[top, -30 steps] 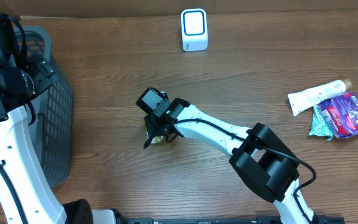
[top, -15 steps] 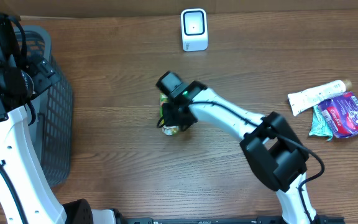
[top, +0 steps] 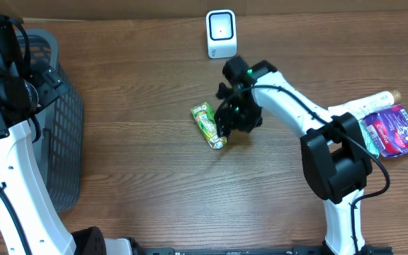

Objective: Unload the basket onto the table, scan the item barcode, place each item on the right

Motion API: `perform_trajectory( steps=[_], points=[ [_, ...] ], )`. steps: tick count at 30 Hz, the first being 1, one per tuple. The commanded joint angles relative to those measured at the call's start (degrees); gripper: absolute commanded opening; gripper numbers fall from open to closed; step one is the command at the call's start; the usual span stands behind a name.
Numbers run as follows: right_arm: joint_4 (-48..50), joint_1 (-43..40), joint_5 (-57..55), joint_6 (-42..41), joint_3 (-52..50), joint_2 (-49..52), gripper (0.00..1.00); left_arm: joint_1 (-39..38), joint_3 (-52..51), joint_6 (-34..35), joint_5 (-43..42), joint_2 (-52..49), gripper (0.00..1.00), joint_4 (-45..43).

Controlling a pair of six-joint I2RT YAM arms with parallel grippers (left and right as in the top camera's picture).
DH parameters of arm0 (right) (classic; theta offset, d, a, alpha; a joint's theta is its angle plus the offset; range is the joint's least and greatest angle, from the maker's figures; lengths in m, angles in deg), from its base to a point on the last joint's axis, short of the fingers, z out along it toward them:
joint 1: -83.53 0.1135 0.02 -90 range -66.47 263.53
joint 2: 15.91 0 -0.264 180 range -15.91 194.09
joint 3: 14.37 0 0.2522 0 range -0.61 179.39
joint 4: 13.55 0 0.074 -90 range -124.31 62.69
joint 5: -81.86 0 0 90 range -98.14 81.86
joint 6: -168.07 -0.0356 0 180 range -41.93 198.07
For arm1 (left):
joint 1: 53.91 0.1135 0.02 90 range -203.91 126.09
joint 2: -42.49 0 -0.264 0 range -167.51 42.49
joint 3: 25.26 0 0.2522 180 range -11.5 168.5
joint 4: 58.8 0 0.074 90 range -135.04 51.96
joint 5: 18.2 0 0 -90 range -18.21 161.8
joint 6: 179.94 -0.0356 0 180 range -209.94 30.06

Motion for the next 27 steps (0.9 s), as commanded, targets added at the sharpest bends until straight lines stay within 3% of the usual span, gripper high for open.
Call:
perform_trajectory(
  steps=[1,16,27],
  points=[
    [-0.3,0.0,1.5,11.1,5.0,-0.1,0.77,0.2,-0.1,0.8,0.0,-0.2,1.0,-0.1],
    [10.3,4.6,-4.3,11.9,-3.9,0.0,0.78,-0.1,-0.1,0.8,0.0,-0.3,1.0,-0.1],
    [12.7,5.0,1.2,11.9,-7.2,0.0,0.55,-0.1,-0.1,0.8,0.0,-0.3,1.0,-0.1]
  ],
)
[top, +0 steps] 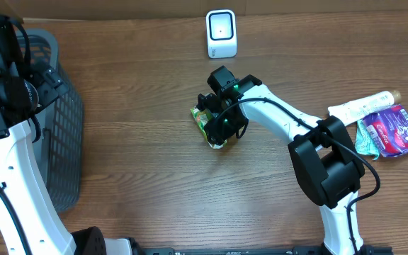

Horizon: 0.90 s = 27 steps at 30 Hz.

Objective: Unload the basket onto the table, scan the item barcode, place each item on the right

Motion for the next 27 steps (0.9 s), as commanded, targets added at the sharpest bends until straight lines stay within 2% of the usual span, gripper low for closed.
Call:
perform_trajectory(
  steps=[1,4,5,6,12,22,27],
  points=[
    [0.3,0.0,2.5,0.2,-0.7,0.0,0.53,0.0,-0.1,0.8,0.0,-0.3,1.0,-0.1],
    [0.5,0.0,2.6,-1.1,-0.8,0.0,0.39,0.0,-0.1,0.8,0.0,-0.3,1.0,-0.1],
    [0.8,-0.1,2.6,-3.0,-0.8,0.0,0.24,0.0,-0.1,0.8,0.0,-0.3,1.0,-0.1],
    [0.9,-0.2,2.6,-4.0,-0.8,0.0,0.19,0.0,-0.1,0.8,0.0,-0.3,1.0,-0.1],
    [0.4,-1.5,7.4,-6.1,-0.8,0.0,0.04,-0.1,-0.1,0.8,0.0,-0.3,1.0,-0.1],
    [-5.9,-9.3,22.7,-5.5,2.8,-3.1,0.04,-0.1,-0.1,0.8,0.0,-0.4,1.0,-0.1],
    [-10.1,-16.5,36.7,2.2,3.6,-9.4,0.04,-0.1,-0.1,0.8,0.0,-0.4,0.99,-0.1]
  ],
)
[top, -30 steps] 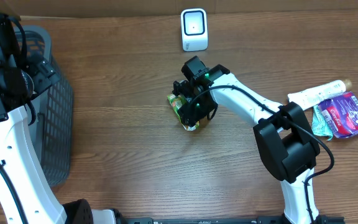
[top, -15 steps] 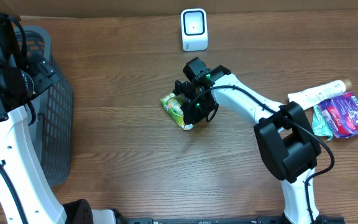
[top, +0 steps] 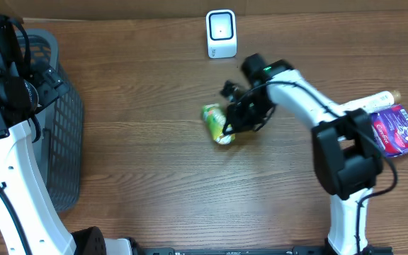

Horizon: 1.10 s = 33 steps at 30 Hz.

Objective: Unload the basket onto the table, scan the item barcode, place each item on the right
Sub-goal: 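Lift the yellow-green pouch with the right gripper toward the scanner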

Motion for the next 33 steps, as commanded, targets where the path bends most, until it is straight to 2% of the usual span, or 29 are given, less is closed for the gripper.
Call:
perform_trajectory(
  steps=[1,7,13,22,25,27,30,33],
  points=[
    [-1.3,-5.9,16.3,6.6,2.9,-9.5,0.04,-0.1,-0.1,0.8,0.0,-0.4,1.0,-0.1],
    [-2.1,-15.7,32.7,6.9,2.9,-17.3,0.04,-0.1,-0.1,0.8,0.0,-0.5,1.0,-0.1],
    [-1.8,-23.3,46.4,8.4,2.9,-20.7,0.04,-0.1,-0.1,0.8,0.0,-0.5,0.99,-0.1],
    [0.1,-27.2,49.1,8.1,2.9,-23.8,0.04,-0.1,-0.1,0.8,0.0,-0.5,1.0,-0.1],
    [0.3,-27.0,47.0,8.0,2.9,-24.5,0.04,-0.1,-0.1,0.8,0.0,-0.5,1.0,-0.1],
    [1.2,-26.8,41.1,3.4,3.2,-24.8,0.04,-0.1,-0.1,0.8,0.0,-0.5,1.0,-0.1],
    [3.7,-24.5,26.1,-7.1,5.3,-25.0,0.04,-0.1,-0.1,0.8,0.0,-0.5,1.0,-0.1],
    [3.8,-20.2,12.4,-11.3,10.1,-25.0,0.04,-0.1,-0.1,0.8,0.0,-0.5,0.99,-0.1]
  ],
)
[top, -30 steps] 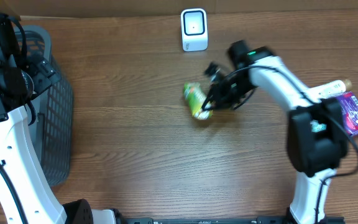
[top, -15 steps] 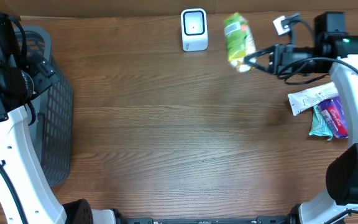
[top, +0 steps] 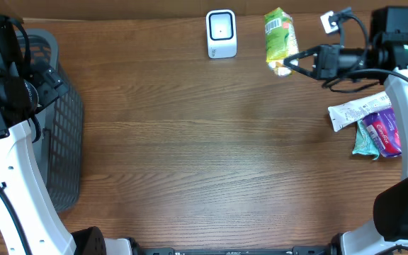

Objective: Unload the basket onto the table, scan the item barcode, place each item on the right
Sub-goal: 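Lift the yellow-green pouch with the right gripper toward the scanner, then hold the yellow-green pouch in front of the scanner with the right gripper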

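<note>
A green snack packet (top: 278,35) hangs in the air at the back of the table, just right of the white barcode scanner (top: 221,33). My right gripper (top: 292,62) is shut on the packet's lower end, reaching in from the right with its arm stretched out level. The scanner stands upright at the table's far edge, its window facing forward. My left arm (top: 9,85) stays at the far left over the basket; its fingers cannot be made out.
A dark mesh basket (top: 62,134) stands at the left edge. At the right lie a white tube (top: 356,110), a purple packet (top: 387,131) and a teal packet (top: 363,140), under the right arm.
My right gripper has gone from the middle of the table to the back right, and the green packet is now lifted off the wood and held beside the scanner.
The green packet lay in the middle of the table with my right gripper just beside it, then over it. Then the gripper was at the packet's right end, the packet turned. Now it is held up near the scanner. The left arm has not moved.
</note>
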Motion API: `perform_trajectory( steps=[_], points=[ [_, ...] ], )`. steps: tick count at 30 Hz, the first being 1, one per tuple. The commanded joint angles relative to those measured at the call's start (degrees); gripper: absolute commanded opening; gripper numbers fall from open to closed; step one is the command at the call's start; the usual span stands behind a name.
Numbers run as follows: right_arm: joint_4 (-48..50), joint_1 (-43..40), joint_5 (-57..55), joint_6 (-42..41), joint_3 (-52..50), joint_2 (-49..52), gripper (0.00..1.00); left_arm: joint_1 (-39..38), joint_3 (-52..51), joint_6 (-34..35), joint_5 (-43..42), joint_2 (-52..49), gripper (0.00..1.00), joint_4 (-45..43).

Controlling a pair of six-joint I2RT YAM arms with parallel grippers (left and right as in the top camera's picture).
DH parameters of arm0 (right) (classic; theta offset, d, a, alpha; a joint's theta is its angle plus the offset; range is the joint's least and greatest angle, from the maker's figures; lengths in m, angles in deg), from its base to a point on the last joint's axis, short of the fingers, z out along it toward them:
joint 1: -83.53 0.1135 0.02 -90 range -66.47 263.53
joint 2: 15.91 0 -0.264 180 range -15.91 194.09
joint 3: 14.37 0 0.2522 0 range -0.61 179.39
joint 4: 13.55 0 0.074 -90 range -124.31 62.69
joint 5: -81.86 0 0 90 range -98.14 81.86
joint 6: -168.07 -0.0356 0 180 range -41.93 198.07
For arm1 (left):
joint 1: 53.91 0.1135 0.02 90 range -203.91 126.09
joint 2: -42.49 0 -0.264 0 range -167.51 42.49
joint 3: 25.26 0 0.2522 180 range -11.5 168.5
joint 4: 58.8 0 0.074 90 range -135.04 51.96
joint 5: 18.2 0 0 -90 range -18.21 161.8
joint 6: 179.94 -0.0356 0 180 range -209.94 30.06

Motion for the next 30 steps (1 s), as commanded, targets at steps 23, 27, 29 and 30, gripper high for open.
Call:
perform_trajectory(
  steps=[23,27,29,30],
  points=[
    [38.2,34.6,-112.3,22.8,15.5,22.1,0.04,-0.1,-0.1,0.8,0.0,-0.5,0.99,-0.1],
    [44.2,34.0,-114.4,37.0,15.5,28.0,0.04,-0.1,-0.1,0.8,0.0,-0.5,1.0,-0.1],
    [45.8,34.0,-115.4,42.9,15.5,30.6,0.04,-0.1,-0.1,0.8,0.0,-0.5,0.99,-0.1],
    [46.0,34.0,-115.3,44.5,15.5,31.5,0.04,-0.1,-0.1,0.8,0.0,-0.5,0.99,-0.1]
  ],
)
